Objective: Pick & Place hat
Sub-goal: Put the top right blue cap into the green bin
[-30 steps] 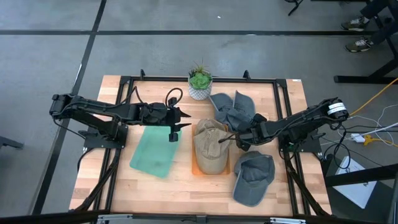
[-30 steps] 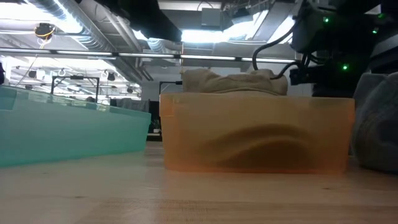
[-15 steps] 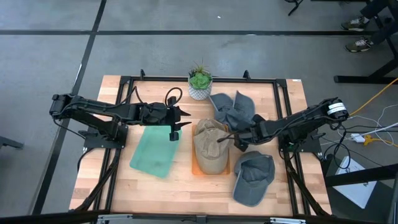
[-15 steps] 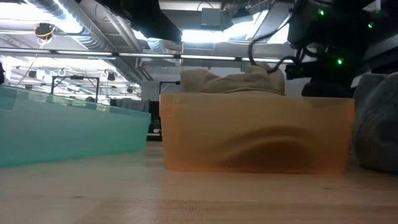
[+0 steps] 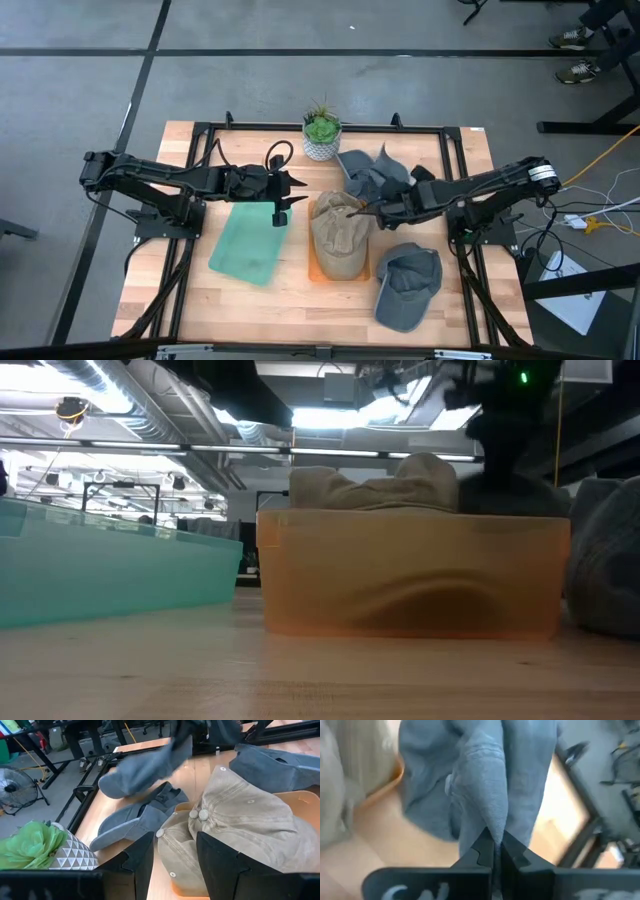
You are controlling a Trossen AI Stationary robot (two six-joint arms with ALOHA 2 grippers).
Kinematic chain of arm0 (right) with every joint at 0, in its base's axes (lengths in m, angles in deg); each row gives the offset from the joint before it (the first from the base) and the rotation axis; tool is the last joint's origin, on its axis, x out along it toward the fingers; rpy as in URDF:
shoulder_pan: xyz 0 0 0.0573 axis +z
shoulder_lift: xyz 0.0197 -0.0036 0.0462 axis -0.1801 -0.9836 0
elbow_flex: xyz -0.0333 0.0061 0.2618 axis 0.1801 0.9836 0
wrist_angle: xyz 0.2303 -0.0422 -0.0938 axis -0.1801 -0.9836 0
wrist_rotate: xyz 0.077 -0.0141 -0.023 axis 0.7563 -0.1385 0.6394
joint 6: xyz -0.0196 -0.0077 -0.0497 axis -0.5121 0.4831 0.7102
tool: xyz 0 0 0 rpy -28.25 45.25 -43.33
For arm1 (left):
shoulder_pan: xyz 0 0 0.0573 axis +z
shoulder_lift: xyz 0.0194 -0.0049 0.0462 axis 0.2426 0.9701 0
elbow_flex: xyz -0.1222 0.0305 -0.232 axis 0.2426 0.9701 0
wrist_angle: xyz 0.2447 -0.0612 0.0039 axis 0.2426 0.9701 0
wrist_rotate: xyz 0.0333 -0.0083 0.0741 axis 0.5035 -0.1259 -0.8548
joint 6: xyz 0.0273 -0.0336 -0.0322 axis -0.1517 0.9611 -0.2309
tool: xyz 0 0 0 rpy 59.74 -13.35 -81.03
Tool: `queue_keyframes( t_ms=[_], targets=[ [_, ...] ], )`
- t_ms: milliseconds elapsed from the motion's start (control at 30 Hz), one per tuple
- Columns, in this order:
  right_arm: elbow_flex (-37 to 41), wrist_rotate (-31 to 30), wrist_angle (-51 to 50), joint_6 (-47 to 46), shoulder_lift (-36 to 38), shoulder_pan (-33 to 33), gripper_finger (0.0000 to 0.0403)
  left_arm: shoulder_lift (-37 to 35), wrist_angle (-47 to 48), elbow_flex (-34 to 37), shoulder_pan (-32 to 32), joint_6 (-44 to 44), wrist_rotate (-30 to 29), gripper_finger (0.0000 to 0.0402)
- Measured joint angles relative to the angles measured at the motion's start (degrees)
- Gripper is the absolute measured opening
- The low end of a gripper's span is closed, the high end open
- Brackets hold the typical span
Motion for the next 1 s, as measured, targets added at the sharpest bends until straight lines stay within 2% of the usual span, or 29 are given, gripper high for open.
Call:
queue_keyframes(
  t_ms=[100, 267, 467, 567, 667, 733, 1000],
  targets=[
    [-6.3, -2.8, -3.4, 1.5, 0.0, 0.0, 0.0007, 0.0, -0.7, 0.0, 0.0, -0.5, 0.0, 0.0143],
    [-17.2, -3.5, -4.0, 9.8, 0.0, -0.4, 0.0009, 0.0, -4.5, 0.0, 0.0, -0.6, -0.1, 0.0143],
    [-31.0, -4.4, -3.9, 20.5, 0.0, -1.3, 0.0008, 0.0, -13.8, 0.0, 1.0, 1.3, -2.4, 0.0146],
    [-37.6, -4.4, -3.7, 26.8, 0.0, -1.9, 0.0008, 0.0, -17.8, 0.0, 4.1, 4.4, 3.6, 0.0157],
    [-43.2, -4.4, -3.6, 33.3, 0.0, -2.0, 0.0008, 0.1, -22.1, 0.7, 8.6, 10.3, 15.8, 0.0175],
    [-46.3, -4.2, -3.6, 37.4, 0.0, -2.0, 0.0008, 0.0, -26.4, 2.5, 11.3, 14.3, 21.6, 0.0188],
    [-52.2, 2.9, -0.9, 52.3, 0.0, -2.0, 0.0008, 0.6, -45.4, 11.3, 17.8, 31.5, 26.4, 0.0235]
  ],
)
